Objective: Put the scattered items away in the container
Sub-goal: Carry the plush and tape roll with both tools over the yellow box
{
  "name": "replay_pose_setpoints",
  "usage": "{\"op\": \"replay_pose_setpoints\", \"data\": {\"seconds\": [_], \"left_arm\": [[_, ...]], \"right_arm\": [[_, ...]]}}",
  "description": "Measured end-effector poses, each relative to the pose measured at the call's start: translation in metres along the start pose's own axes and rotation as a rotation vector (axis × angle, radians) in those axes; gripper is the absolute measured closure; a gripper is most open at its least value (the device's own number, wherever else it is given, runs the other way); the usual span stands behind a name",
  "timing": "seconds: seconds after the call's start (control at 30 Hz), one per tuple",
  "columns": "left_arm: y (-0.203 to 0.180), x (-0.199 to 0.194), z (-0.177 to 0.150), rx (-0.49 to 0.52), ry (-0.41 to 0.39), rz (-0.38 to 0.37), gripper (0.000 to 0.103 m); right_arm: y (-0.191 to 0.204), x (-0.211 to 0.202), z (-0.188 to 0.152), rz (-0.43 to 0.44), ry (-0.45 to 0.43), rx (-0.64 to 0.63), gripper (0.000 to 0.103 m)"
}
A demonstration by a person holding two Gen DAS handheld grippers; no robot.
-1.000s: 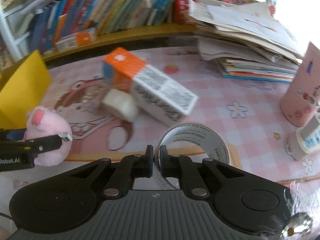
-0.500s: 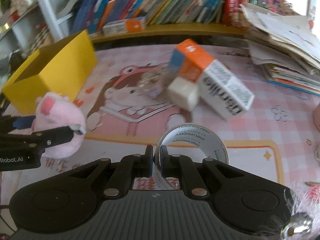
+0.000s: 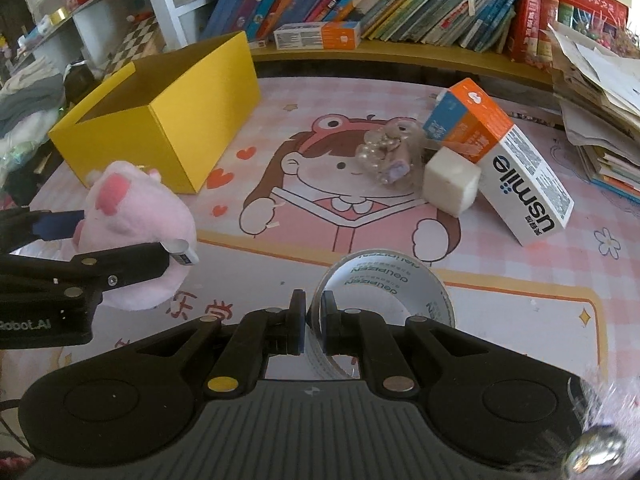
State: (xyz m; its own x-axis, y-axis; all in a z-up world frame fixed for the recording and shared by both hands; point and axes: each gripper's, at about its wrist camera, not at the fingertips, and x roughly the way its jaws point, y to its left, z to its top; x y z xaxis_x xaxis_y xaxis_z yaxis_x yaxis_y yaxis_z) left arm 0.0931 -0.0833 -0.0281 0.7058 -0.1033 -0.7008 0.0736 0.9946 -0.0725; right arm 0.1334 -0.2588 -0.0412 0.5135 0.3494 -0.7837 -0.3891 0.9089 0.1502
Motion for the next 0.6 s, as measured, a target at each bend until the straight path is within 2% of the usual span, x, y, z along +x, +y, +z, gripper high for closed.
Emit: {"op": "replay_pose_setpoints", "data": {"seconds": [0.2, 0.6], "left_arm": [[0.006, -0.008, -0.002, 0.037, -0.022, -0.031, 0.019], [0.051, -0.024, -0.005, 0.076, -0.032, -0.112, 0.019]], "right_arm": [[0.014, -0.003, -0.003, -0.018, -0.002, 0.0, 0.096], [0.068, -0.006, -0.006, -0.091, -0.013, 0.032, 0.096]]}}
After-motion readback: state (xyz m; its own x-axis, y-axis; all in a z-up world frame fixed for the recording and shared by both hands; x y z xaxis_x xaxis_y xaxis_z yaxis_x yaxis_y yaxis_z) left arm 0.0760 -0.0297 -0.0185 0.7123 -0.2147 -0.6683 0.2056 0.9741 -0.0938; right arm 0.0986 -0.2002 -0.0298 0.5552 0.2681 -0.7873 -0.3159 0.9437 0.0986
